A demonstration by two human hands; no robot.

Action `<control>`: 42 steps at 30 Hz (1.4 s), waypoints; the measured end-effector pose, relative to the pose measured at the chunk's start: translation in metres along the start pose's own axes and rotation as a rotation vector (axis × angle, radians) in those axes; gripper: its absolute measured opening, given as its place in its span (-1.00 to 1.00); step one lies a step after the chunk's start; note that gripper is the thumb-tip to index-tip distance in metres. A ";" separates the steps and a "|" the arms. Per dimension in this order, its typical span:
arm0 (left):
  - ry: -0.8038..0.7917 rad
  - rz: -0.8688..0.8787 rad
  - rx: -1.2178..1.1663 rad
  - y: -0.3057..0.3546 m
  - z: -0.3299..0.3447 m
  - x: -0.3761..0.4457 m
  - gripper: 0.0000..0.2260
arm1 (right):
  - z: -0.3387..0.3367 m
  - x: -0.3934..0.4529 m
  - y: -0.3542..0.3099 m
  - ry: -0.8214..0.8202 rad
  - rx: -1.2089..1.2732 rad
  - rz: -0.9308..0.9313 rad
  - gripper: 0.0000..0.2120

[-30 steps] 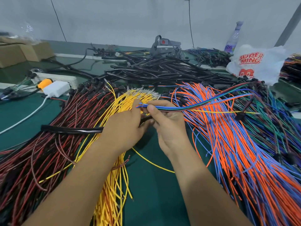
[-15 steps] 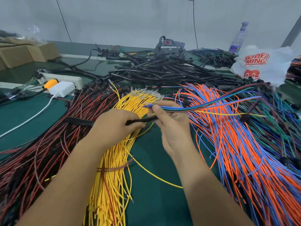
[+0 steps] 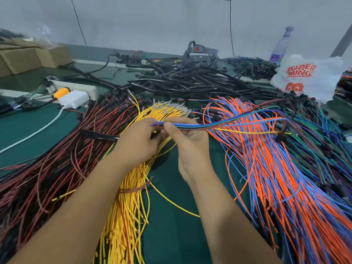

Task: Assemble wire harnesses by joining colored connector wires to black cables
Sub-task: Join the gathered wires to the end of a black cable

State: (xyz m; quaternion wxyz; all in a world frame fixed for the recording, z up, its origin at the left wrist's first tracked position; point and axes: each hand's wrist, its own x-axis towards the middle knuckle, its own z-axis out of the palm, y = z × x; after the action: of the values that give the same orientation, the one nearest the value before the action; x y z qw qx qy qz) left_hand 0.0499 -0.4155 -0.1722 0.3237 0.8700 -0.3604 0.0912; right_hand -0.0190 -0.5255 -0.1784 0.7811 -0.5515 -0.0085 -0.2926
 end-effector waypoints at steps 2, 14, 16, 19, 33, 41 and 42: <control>0.035 0.011 0.059 0.000 -0.002 -0.001 -0.84 | -0.005 0.004 -0.002 0.058 0.009 -0.017 -0.76; 0.271 0.282 0.483 0.008 -0.021 -0.003 -0.86 | -0.024 0.013 -0.006 0.245 -0.045 -0.032 -0.79; 0.211 0.229 0.502 0.004 -0.017 -0.001 -0.82 | -0.025 0.013 -0.005 0.257 -0.155 -0.012 -0.77; 0.024 0.108 0.499 -0.007 -0.008 -0.001 -0.71 | -0.025 0.012 -0.002 0.249 -0.262 0.034 -0.71; 0.000 0.039 0.250 -0.016 -0.004 0.000 -0.73 | -0.028 0.013 -0.005 0.284 -0.148 0.154 -0.79; 0.001 0.080 0.048 -0.012 -0.003 0.001 -0.81 | -0.026 0.012 -0.006 0.241 -0.018 0.182 -0.83; 0.001 0.091 0.036 -0.011 -0.003 0.001 -0.79 | -0.026 0.012 -0.006 0.242 -0.003 0.182 -0.83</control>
State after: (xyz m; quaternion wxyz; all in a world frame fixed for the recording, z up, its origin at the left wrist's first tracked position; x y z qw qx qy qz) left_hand 0.0586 -0.4082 -0.1756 0.3036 0.8584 -0.3978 0.1130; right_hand -0.0197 -0.5546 -0.1790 0.7988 -0.5121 0.1361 -0.2849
